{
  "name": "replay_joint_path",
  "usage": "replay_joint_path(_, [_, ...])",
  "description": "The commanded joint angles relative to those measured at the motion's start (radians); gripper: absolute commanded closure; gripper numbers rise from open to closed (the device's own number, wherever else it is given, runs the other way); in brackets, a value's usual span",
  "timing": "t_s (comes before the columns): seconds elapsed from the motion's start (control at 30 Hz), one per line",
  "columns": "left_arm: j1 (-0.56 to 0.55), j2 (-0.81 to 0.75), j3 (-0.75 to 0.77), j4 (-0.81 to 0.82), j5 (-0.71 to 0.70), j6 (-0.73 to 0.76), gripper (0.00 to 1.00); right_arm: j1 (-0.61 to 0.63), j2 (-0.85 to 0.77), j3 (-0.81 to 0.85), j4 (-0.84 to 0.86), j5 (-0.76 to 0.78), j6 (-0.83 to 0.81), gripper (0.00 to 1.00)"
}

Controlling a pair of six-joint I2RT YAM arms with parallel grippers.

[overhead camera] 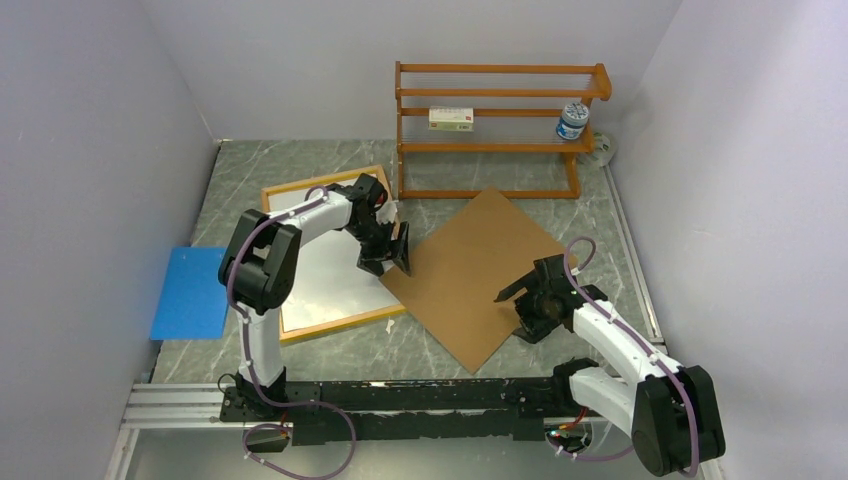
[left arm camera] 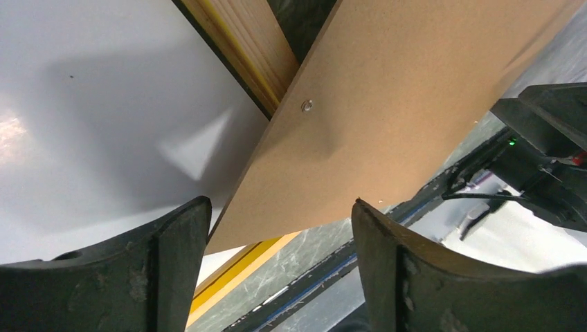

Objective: Put the photo into the frame
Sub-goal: Turn over the photo frame item at the center of the board.

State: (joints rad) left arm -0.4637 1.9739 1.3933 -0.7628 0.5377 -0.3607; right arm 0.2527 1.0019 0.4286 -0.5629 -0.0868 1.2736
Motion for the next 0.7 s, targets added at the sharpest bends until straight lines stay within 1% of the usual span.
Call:
replay_joint_path(0.0, [-0.003, 0.014, -0.009, 0.033, 0.149, -0.005, 0.26, 0.005, 0.015, -0.037, 0.035, 0.028, -0.020, 0.14])
replay_joint_path(0.13, [-0.002, -0.017, -0.007, 0.049, 0.219, -0.017, 0.43, 0.005, 0.005, -0.042, 0.029, 0.031, -0.019, 0.14])
replay_joint_path(0.3, [0.009, -0.056, 0.006, 0.065, 0.326, -0.015, 0.60, 0.005, -0.012, -0.047, 0.021, 0.038, -0.019, 0.14])
replay_joint_path(0.47, [0.018, -0.107, -0.008, 0.108, 0.482, -0.027, 0.61, 0.006, -0.032, -0.049, 0.005, 0.049, -0.024, 0.14])
replay_joint_path(0.57, [0.019, -0.124, -0.030, 0.165, 0.559, -0.085, 0.62, 0.006, -0.033, -0.043, -0.003, 0.056, -0.038, 0.15])
replay_joint_path(0.67, [0.019, -0.120, -0.011, 0.108, 0.551, -0.063, 0.66, 0.005, -0.028, -0.030, -0.017, 0.070, -0.050, 0.15])
